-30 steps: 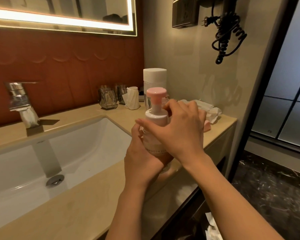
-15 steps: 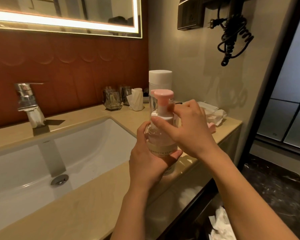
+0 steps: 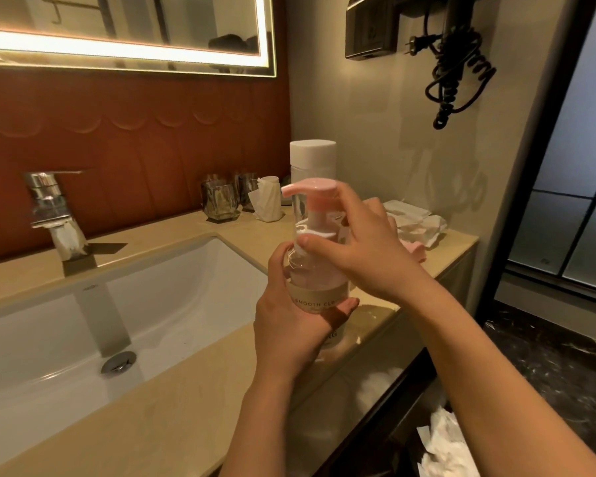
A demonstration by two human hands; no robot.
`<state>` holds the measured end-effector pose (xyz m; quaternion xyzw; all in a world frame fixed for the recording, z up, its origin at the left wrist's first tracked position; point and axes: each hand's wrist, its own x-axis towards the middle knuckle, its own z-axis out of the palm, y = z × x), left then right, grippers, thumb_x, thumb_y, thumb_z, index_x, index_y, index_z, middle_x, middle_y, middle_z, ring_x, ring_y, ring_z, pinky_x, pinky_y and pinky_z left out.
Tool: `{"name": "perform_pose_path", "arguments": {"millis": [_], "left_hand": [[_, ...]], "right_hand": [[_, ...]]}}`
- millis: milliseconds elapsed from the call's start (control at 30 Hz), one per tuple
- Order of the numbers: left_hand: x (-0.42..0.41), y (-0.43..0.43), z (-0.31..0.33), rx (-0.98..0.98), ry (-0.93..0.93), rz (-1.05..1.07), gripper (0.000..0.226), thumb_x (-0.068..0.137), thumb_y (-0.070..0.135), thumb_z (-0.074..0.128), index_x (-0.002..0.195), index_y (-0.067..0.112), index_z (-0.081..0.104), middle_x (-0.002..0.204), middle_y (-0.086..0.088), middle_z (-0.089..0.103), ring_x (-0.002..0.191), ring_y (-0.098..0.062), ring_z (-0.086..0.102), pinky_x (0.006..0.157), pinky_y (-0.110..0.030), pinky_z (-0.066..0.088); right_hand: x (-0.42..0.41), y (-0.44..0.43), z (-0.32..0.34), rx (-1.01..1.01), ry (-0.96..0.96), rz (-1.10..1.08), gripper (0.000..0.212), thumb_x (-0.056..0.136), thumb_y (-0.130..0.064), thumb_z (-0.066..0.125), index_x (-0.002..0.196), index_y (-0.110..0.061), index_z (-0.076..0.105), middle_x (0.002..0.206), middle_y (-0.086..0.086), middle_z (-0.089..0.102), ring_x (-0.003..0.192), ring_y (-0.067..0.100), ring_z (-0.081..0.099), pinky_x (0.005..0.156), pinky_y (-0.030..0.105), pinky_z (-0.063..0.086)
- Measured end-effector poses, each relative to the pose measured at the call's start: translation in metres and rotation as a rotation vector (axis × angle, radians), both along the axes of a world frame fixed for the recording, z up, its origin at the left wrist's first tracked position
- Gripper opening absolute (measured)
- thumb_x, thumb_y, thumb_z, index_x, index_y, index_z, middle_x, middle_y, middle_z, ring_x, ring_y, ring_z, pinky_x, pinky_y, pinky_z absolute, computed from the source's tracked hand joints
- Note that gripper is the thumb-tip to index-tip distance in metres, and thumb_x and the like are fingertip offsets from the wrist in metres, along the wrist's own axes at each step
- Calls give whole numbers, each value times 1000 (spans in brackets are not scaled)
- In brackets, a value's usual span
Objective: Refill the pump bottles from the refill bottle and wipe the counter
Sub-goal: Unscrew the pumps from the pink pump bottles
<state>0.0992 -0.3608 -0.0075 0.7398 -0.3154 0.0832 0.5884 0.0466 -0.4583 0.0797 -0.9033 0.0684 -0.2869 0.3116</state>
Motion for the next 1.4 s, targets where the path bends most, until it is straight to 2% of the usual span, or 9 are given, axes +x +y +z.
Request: {"name": "perform_pose_path", "arguments": {"millis": [167,333,433,567,700,900,1000,1133,1400], "left_hand": [[1,0,-3,-15,38,1,97,49,56,82,125,50,23,96,37,42,98,0,49,74,-8,36],[-1,2,-1,-10,-17,-1,93,53,50,84,112,69,15,97,40,39,89,9,46,73,-9,36],[1,3,-2,-12,-26,-8,91,54,52,84,113,68,16,100,39,41,91,8,47,75,-12,39],[1,1,-2,-8,-3,-1,93,53,53,84,118,60,18,97,39,41,91,9,47,73,-8,36],[2,1,-4,-17,28,4,89,52,52,84,113,60,20,91,38,44,89,7,49,71,-10,38],[0,3,-1,16,-34,2,91,57,50,83,110,69,11,97,41,36,100,3,42,78,-12,34],[2,1,-1,8,-46,16,90,57,51,82,111,68,12,97,43,35,100,2,43,78,-11,35],[2,0,-2,-11,33,5,89,56,48,84,118,55,21,94,36,42,99,0,48,78,-15,39],[1,4,0,-1,-10,17,92,56,47,84,112,65,13,95,41,39,97,4,45,75,-11,37]], "right_hand": [[9,12,0,-81,-93,-174,78,63,-66,69,125,-29,40,125,-6,53,114,15,45,97,43,40],[5,-6,1,301,-80,133,71,66,-29,82,129,-21,50,110,-6,62,98,7,58,79,25,49],[5,-13,-2,423,-42,281,68,72,-15,77,133,-20,47,120,0,61,111,12,57,89,30,48],[5,-2,-3,67,-77,64,78,69,-49,75,135,-32,36,130,-4,49,118,16,42,95,39,42],[7,7,-3,-144,-131,-154,89,56,-74,65,128,-34,33,124,-3,56,110,17,52,92,44,46],[3,-10,-2,176,-117,158,71,71,-31,77,130,-29,36,112,-16,52,91,-11,50,67,2,44],[2,-9,-5,195,-101,237,73,80,-25,71,139,-29,29,133,-4,50,112,1,49,88,16,46],[9,1,-5,-31,-94,27,106,57,-71,68,141,-44,8,143,-2,38,122,17,44,99,46,43],[10,-1,-10,318,-169,114,92,63,-28,83,136,-28,26,108,-6,60,96,4,58,83,22,50]]}}
